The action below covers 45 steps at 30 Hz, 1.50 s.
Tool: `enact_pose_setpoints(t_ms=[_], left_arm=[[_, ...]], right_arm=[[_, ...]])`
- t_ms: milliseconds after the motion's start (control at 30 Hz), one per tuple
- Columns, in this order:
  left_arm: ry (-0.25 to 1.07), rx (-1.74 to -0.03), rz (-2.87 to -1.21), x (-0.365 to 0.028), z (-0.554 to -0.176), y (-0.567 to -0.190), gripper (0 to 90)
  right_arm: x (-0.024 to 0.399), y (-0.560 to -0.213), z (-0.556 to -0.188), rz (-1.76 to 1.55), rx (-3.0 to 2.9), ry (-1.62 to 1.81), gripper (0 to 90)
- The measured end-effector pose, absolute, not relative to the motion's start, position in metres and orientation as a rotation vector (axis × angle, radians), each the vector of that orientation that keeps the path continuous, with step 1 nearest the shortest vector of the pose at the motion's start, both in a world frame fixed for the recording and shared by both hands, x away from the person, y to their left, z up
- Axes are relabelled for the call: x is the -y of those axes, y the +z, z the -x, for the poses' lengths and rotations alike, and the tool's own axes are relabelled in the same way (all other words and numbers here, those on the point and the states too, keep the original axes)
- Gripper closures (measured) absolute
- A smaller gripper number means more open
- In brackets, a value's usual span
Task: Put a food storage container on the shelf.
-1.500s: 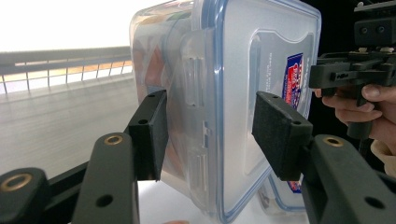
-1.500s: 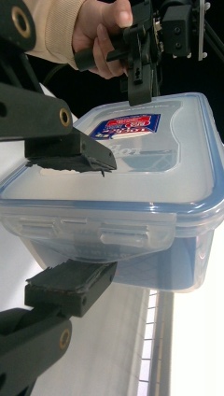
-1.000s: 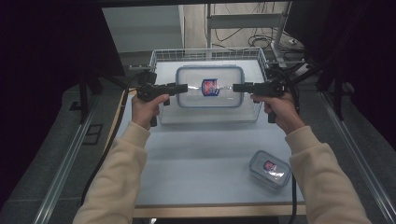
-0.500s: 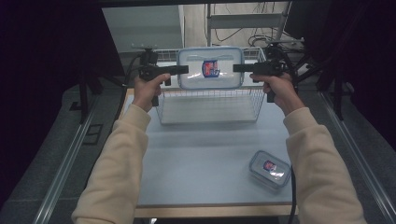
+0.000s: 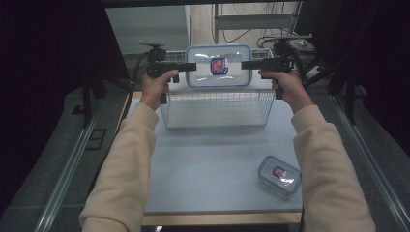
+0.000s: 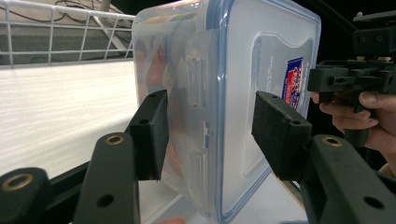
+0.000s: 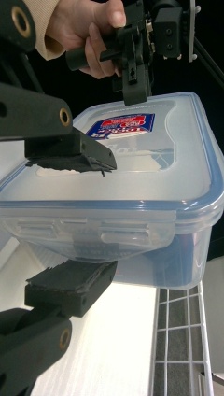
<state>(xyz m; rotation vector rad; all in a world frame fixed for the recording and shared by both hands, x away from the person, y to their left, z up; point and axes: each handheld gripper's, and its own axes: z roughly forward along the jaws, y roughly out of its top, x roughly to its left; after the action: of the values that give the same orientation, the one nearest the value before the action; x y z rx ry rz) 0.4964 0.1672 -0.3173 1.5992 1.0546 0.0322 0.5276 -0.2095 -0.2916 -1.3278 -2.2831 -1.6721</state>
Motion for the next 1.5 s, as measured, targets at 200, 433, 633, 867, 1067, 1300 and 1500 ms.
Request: enact_pose_setpoints(t_ms=[200, 433, 633, 867, 1067, 1300, 1500], left_arm=[[0.016, -1.072, -1.581, -0.166, -0.502, -0.319, 47.6], [-0.024, -1.106, -1.526, -0.168, -0.509, -0.322, 47.7], [-0.055, -1.158, -1.469, -0.167, -0.517, -0.327, 46.3], [-0.052, -1.204, -1.47, -0.166, -0.524, -0.334, 41.2], [-0.053, -1.206, -1.477, -0.164, -0.524, -0.337, 36.3], [0.003, -1.195, -1.469, -0.171, -0.508, -0.33, 36.8], [0.021, -1.159, -1.477, -0.176, -0.488, -0.33, 36.1]], right_arm=[[0.211, -0.296, -0.533, 1.346, 2.259, -1.671, 46.0], [0.21, -0.298, -0.538, 1.377, 2.222, -1.668, 44.5], [0.202, -0.298, -0.542, 1.466, 2.209, -1.638, 38.9], [0.195, -0.306, -0.551, 1.603, 2.113, -1.589, 27.6], [0.188, -0.305, -0.546, 1.707, 2.164, -1.619, 24.0], [0.209, -0.3, -0.527, 1.673, 2.153, -1.715, 29.6], [0.221, -0.3, -0.506, 1.606, 2.199, -1.742, 40.7]])
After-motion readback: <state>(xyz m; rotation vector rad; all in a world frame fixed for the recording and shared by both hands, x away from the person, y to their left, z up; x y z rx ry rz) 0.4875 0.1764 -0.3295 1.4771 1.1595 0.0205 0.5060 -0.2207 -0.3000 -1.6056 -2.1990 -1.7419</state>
